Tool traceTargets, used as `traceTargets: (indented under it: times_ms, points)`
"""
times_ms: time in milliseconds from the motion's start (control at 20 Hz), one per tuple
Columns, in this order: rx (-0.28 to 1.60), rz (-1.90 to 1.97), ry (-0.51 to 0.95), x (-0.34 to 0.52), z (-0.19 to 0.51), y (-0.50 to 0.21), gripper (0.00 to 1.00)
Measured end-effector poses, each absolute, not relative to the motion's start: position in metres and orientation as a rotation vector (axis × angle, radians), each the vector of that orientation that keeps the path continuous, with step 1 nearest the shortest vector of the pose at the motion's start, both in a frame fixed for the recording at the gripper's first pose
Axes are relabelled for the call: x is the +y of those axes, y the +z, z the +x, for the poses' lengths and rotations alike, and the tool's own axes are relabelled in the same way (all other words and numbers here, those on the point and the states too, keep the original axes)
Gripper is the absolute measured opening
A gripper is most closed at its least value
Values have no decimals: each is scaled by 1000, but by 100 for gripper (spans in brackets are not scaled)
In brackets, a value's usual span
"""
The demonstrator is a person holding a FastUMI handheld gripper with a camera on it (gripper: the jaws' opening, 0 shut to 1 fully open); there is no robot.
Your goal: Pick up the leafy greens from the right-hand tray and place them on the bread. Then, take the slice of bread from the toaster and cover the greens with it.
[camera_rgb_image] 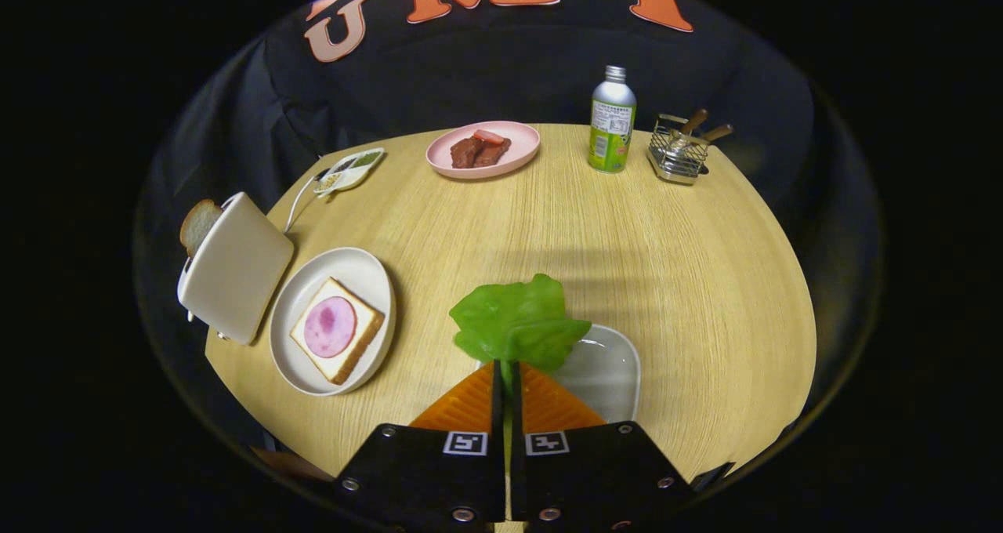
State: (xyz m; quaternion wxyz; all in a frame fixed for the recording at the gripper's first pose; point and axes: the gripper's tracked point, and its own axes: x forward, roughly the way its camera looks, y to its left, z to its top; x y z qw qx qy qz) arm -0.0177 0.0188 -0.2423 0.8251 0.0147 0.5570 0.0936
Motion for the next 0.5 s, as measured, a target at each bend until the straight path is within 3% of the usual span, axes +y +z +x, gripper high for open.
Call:
traceTargets:
  times_ms: [500]
  points:
    - [1138, 18, 488, 133, -21, -206, 3]
